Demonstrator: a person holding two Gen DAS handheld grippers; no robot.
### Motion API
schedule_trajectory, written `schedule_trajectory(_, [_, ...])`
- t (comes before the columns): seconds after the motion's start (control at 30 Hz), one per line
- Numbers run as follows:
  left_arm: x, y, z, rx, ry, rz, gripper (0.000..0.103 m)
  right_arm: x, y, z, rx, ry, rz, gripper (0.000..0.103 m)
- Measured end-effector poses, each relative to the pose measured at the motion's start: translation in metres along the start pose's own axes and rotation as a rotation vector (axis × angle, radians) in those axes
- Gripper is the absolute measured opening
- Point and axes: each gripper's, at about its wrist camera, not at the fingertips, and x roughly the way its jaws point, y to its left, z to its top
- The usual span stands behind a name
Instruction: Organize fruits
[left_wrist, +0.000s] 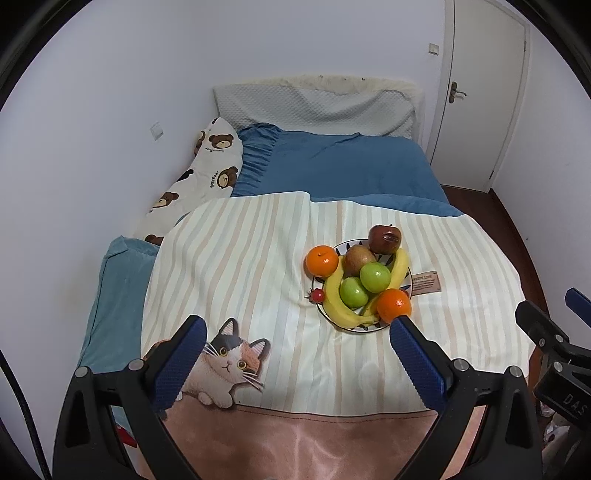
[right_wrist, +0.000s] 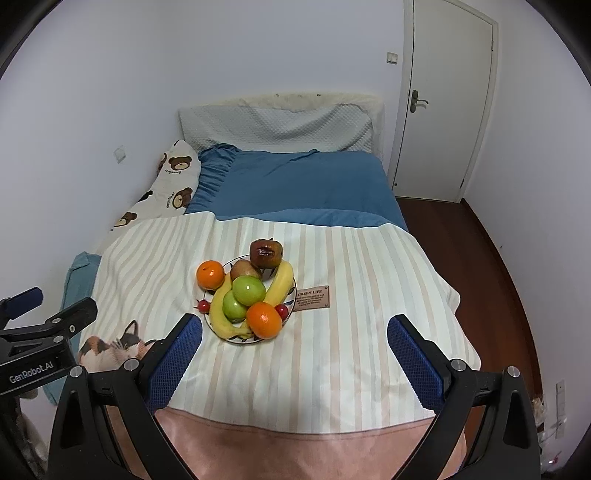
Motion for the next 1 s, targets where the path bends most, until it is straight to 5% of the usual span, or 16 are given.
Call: schedule_trajectory(1.0, [0.016,-0.007,-0.006,0.008,0.023,-0.026,0.102,0.026,0.004,-0.004,0.013,0.022,0.009,0.102])
